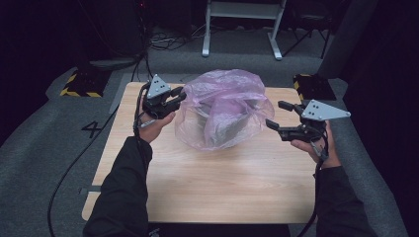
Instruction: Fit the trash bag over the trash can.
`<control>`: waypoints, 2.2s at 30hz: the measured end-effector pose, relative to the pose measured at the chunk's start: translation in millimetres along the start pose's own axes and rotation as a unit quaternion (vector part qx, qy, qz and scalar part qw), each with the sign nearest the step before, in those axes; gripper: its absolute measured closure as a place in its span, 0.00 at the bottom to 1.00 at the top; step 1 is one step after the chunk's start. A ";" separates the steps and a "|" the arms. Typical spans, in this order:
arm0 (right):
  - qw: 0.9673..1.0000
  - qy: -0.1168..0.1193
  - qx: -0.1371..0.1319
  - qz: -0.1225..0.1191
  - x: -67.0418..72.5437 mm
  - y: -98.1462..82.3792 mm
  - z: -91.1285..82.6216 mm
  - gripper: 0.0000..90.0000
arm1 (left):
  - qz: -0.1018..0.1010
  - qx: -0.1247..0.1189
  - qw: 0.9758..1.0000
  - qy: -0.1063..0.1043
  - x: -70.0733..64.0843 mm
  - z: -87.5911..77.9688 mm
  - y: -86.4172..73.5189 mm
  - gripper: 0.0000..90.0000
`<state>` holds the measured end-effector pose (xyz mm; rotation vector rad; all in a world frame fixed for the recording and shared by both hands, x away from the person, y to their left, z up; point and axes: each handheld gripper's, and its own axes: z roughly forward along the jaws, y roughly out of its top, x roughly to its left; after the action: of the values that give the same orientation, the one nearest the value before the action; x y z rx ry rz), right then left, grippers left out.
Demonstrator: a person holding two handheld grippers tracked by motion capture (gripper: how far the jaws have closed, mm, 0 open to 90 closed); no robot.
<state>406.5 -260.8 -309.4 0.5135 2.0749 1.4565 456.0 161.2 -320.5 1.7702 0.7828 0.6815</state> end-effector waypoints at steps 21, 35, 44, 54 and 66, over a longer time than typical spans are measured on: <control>0.994 -0.097 0.041 0.008 -32.6 13.2 76.2 0.96 | 0.014 0.037 0.999 0.020 5.2 35.5 -0.3 0.99; 0.985 -0.124 0.073 0.098 -64.5 -8.1 106.6 0.99 | -0.017 0.070 0.997 0.041 17.8 65.7 -11.8 0.99; 0.976 -0.141 0.109 0.124 -73.1 -30.4 122.2 1.00 | -0.041 0.085 0.994 0.052 23.7 79.9 -21.6 1.00; 0.972 -0.116 0.128 0.157 -73.7 -52.3 133.9 1.00 | -0.073 0.094 0.992 0.040 23.6 94.0 -32.8 1.00; 0.978 -0.067 0.112 0.164 -61.8 -60.0 129.2 1.00 | -0.065 0.078 0.995 -0.003 16.3 81.3 -40.7 1.00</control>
<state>536.0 -223.4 -386.5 1.0586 2.1279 1.3215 520.2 136.9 -382.4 1.8425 0.9605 0.5408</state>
